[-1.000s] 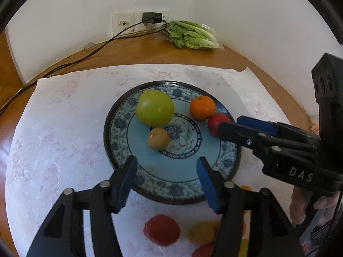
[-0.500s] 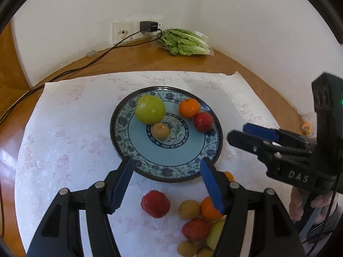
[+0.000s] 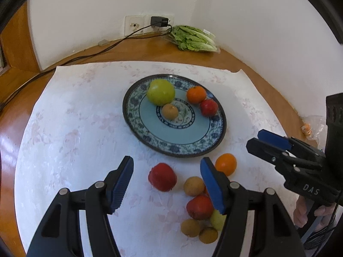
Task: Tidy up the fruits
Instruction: 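Move the left tool to a red apple while the right tool moves to a large orange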
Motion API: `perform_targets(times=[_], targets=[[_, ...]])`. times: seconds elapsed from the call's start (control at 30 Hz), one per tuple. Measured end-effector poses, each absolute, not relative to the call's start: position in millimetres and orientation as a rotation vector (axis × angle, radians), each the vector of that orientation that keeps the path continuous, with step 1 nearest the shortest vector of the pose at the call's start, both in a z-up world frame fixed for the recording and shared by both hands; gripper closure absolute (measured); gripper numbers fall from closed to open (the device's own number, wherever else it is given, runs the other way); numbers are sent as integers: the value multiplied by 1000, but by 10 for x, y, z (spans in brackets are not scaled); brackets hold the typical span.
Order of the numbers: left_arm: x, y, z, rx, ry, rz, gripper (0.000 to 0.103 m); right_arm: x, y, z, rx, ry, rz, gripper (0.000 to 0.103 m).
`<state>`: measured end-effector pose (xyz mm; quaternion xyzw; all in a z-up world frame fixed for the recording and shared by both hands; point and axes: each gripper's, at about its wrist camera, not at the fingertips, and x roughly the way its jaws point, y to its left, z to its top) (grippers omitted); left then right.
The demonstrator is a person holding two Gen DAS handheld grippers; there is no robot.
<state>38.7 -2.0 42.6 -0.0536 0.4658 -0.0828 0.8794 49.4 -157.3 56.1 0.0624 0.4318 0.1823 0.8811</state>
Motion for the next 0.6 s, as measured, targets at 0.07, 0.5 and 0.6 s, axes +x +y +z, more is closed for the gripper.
perform_targets(times=[0.07, 0.5, 0.6], targets=[[361, -9, 403, -109, 973, -162, 35, 462, -1554, 549, 123, 901, 384, 48], [304, 37, 178, -131, 1010, -138, 35, 426, -1449, 337, 109, 963, 369, 48], [318, 38, 138, -144, 1017, -139, 36, 432, -1438, 296, 114, 974, 367, 48]])
